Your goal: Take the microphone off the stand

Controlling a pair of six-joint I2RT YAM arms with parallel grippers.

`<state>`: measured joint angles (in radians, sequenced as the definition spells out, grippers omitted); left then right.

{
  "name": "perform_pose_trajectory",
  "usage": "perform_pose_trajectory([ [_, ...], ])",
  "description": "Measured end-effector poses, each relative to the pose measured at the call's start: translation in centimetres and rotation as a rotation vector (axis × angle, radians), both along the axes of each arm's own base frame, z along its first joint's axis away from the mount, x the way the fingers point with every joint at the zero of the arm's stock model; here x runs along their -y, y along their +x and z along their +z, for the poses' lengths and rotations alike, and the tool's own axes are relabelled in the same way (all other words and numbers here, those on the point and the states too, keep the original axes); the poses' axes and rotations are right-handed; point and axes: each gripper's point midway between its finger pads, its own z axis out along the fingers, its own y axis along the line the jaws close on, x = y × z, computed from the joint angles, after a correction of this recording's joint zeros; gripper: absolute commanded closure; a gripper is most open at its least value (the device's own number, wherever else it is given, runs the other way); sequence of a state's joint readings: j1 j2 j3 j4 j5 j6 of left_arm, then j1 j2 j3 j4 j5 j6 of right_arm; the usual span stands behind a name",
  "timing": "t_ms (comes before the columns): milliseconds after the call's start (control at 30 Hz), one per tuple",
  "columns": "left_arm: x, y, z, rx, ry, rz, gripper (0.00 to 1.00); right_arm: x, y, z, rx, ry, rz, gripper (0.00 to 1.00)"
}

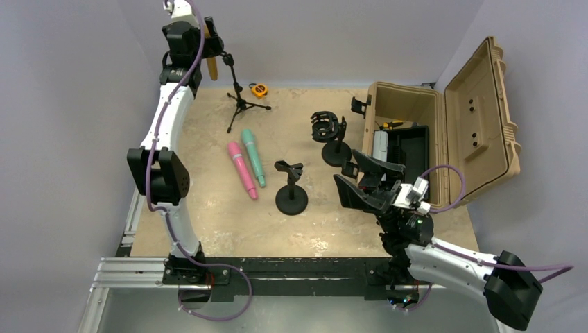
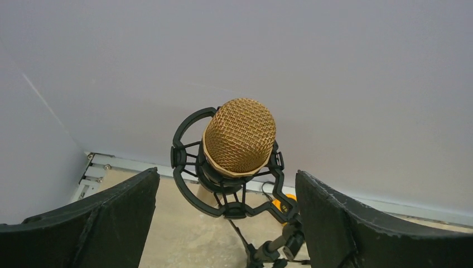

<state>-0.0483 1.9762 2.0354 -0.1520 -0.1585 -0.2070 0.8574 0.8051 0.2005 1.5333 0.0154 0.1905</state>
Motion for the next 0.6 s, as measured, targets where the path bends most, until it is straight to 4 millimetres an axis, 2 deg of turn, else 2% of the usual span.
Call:
perform_pose_trajectory([
  [133, -0.1, 1.6, -2.1, -0.023, 0.045, -0.003, 0.25, -0.1, 0.2, -0.2, -0.005, -0.005, -0.003, 0.19],
  [267, -0.2, 3.0, -3.0, -0.021, 0.081, -0.003, 0.34, -0.3, 0.4, -0.4, -0.013, -0.011, -0.006, 0.19],
  [333, -0.3, 3.4, -3.1, -0.016, 0.099, 0.001, 0.39, -0.3, 0.6, -0.6, -0.021, -0.012, -0.014, 0.19],
  [600, 0.8, 3.7, -1.8, 0.009, 0.189, 0.003, 0.73, -0.7, 1.1, -1.1, -0.037, -0.028, -0.020, 0.19],
])
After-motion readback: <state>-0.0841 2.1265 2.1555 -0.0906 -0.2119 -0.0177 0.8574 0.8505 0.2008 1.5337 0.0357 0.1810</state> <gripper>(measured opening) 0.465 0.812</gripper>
